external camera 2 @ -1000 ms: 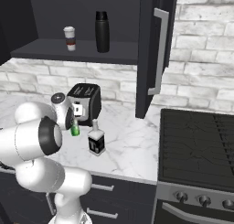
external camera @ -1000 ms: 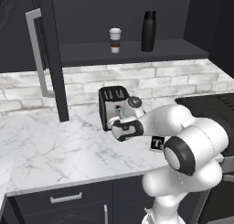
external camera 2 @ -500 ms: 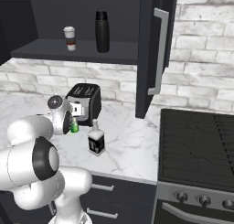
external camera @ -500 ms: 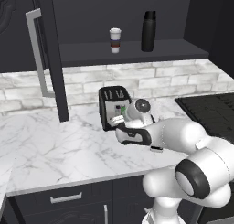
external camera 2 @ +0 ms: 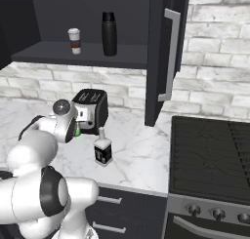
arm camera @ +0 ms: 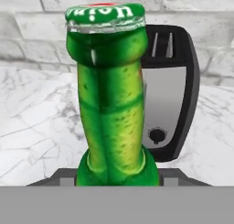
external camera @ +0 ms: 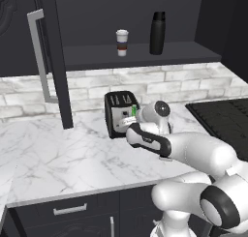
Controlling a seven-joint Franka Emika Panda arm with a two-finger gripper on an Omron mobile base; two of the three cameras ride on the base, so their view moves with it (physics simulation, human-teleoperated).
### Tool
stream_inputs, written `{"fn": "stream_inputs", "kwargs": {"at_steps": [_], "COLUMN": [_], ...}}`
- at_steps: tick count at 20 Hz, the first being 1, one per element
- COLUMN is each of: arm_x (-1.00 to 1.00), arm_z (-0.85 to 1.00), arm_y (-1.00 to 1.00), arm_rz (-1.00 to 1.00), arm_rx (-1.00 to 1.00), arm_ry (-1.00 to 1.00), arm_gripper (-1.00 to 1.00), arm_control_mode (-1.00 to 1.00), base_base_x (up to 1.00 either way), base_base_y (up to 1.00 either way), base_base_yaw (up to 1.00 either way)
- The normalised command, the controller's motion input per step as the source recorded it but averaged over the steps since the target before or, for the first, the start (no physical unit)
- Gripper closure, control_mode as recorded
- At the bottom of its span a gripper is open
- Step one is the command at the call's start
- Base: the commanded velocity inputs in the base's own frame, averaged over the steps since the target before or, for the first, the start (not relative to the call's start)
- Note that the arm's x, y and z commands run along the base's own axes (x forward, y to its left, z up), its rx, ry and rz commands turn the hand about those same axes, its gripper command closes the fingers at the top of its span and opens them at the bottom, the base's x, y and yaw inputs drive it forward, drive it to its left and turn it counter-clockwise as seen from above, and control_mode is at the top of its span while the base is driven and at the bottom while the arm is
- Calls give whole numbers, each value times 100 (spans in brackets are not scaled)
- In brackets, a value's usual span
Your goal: Sort all alcoholic drinks to one cabinet, and non-alcoholic drinks to the other.
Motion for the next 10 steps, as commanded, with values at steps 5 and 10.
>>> {"fn": "stream_inputs", "kwargs": {"at_steps": [5, 10], "arm_x": [-10, -13], "arm_z": [32, 28], "arm_y": [3, 11], "arm_rz": [0, 0], "arm_rx": [5, 0], "arm_ry": [-1, -3], "arm_gripper": [100, 100], "arm_control_mode": [-100, -100], "base_base_x": [0, 0], "base_base_y": [0, 0], "base_base_yaw": [0, 0]}}
